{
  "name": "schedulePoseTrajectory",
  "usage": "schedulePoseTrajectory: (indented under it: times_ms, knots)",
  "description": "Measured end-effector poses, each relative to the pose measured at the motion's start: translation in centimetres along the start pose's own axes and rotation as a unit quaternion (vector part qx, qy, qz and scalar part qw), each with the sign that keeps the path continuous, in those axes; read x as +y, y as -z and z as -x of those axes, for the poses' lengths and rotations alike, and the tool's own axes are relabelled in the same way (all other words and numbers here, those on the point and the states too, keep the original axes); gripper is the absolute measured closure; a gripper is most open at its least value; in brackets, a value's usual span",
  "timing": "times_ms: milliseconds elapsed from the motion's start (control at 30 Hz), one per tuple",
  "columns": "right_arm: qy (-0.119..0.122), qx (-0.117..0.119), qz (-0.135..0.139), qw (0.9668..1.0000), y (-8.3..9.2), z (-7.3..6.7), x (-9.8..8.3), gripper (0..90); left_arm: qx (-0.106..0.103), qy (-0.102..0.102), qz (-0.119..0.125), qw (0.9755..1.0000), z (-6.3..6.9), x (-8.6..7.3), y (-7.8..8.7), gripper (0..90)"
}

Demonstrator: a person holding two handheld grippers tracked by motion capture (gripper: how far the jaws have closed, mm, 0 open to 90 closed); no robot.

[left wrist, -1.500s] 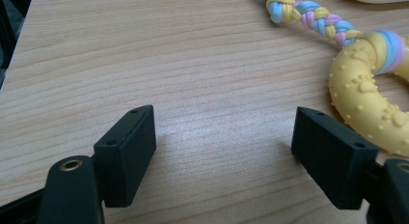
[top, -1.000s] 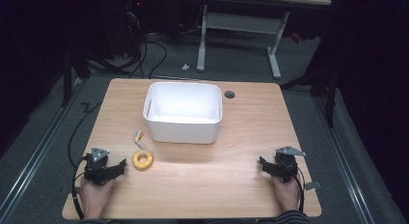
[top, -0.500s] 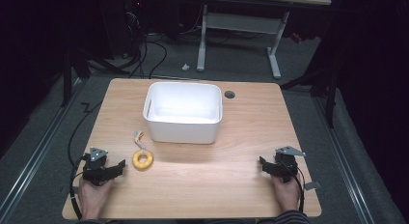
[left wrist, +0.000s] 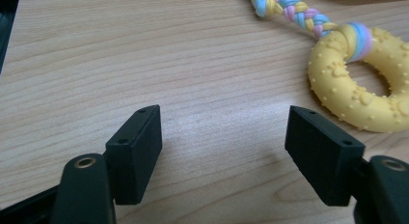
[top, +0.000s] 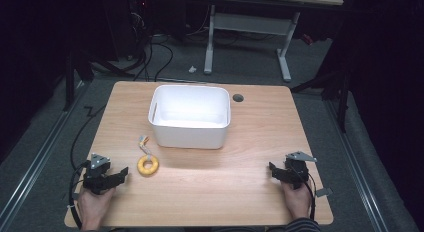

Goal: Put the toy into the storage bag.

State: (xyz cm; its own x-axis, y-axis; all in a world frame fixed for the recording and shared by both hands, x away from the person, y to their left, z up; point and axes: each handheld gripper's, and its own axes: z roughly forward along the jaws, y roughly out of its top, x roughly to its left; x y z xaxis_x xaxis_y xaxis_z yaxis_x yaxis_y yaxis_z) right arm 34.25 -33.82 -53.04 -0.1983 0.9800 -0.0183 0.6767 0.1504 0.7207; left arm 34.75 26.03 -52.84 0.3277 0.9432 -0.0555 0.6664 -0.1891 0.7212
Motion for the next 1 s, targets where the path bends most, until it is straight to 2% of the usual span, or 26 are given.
schedulePoseTrajectory:
  times_ms: [233, 633, 1000]
  knots:
    - [0.0, 0.0, -0.001, 1.0, 0.0, 0.0, 0.0, 27.2, -0.013, 0.0, -0.005, 0.9999, 0.1, 0.4, 0.6, 28.7]
    - [0.0, 0.0, 0.0, 1.0, 0.0, 0.0, 0.0, 27.2, -0.041, -0.019, -0.007, 0.999, 1.1, 1.7, 1.9, 31.9]
    - [0.0, 0.0, -0.001, 1.0, 0.0, 0.0, 0.0, 27.2, -0.064, -0.046, -0.034, 0.9963, 2.3, 3.3, 1.8, 36.6]
